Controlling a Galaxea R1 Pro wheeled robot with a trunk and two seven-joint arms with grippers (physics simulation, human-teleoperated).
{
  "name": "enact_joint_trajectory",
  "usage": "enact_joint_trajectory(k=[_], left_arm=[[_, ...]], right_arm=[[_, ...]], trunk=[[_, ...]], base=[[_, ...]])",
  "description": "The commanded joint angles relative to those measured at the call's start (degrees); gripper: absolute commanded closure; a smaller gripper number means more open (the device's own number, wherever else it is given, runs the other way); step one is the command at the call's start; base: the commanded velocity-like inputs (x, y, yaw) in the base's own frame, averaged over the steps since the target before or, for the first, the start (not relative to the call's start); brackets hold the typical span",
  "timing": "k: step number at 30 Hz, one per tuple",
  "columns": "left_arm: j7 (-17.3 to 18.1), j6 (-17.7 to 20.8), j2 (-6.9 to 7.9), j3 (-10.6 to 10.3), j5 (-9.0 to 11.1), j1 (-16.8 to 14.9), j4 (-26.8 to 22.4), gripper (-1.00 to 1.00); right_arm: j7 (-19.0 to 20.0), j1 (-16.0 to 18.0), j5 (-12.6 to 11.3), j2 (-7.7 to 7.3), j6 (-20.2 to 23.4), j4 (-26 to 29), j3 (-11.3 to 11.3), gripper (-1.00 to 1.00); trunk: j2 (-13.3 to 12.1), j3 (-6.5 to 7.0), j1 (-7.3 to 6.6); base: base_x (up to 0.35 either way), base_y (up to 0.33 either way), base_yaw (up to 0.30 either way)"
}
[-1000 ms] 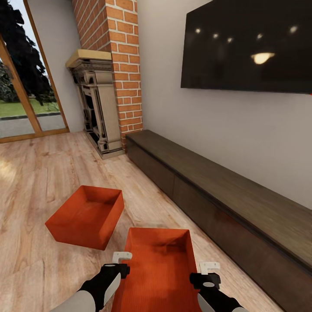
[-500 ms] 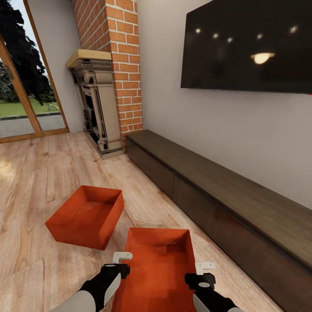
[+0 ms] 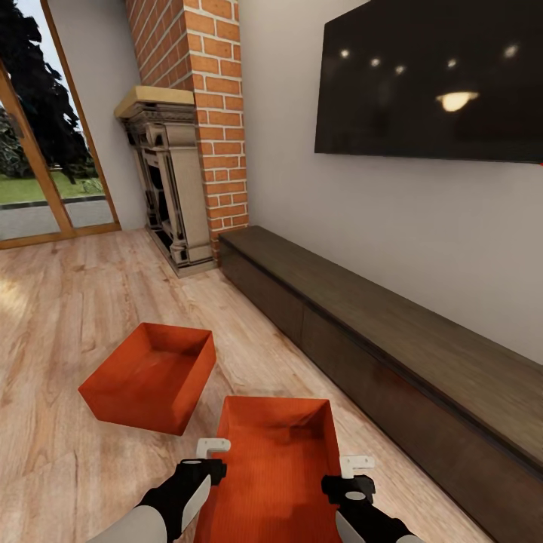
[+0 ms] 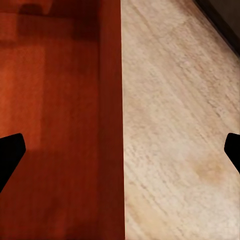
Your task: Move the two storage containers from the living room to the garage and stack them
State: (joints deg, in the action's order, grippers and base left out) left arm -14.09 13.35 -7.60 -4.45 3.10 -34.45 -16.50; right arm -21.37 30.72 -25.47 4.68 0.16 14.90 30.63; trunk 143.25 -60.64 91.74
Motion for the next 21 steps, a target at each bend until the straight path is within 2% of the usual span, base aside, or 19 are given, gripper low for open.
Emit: enact_joint_trajectory(k=[1,10,19,21], left_arm=[[-0.4,0.4,0.01,-0.5,0.3,0.0,-0.1,-1.00],[-0.3,0.4,-0.04,-0.5,0.3,0.0,-0.1,-1.00],[-0.3,0.5,-0.04,-0.5,0.4,0.0,-0.1,-1.00],[-0.3,0.5,-0.06,-0.5,0.3,0.0,-0.1,-1.00]], right_arm=[[-0.3,0.0,-0.5,-0.02,0.0,0.0,0.5,-1.00],[-0.3,0.0,-0.5,-0.04,0.0,0.0,0.5,-1.00],[-0.3,0.0,-0.5,-0.10,0.0,0.0,0.5,-1.00],[-0.3,0.0,-0.5,-0.11,0.0,0.0,0.5,-1.00]], trunk=[[0.0,-0.05,-0.01],[0.0,-0.05,-0.01],[0.1,-2.04,0.22],[0.1,-2.04,0.22]], base=[[0.000,0.000,0.000],[0.000,0.000,0.000],[0.000,0.000,0.000],[0.000,0.000,0.000]])
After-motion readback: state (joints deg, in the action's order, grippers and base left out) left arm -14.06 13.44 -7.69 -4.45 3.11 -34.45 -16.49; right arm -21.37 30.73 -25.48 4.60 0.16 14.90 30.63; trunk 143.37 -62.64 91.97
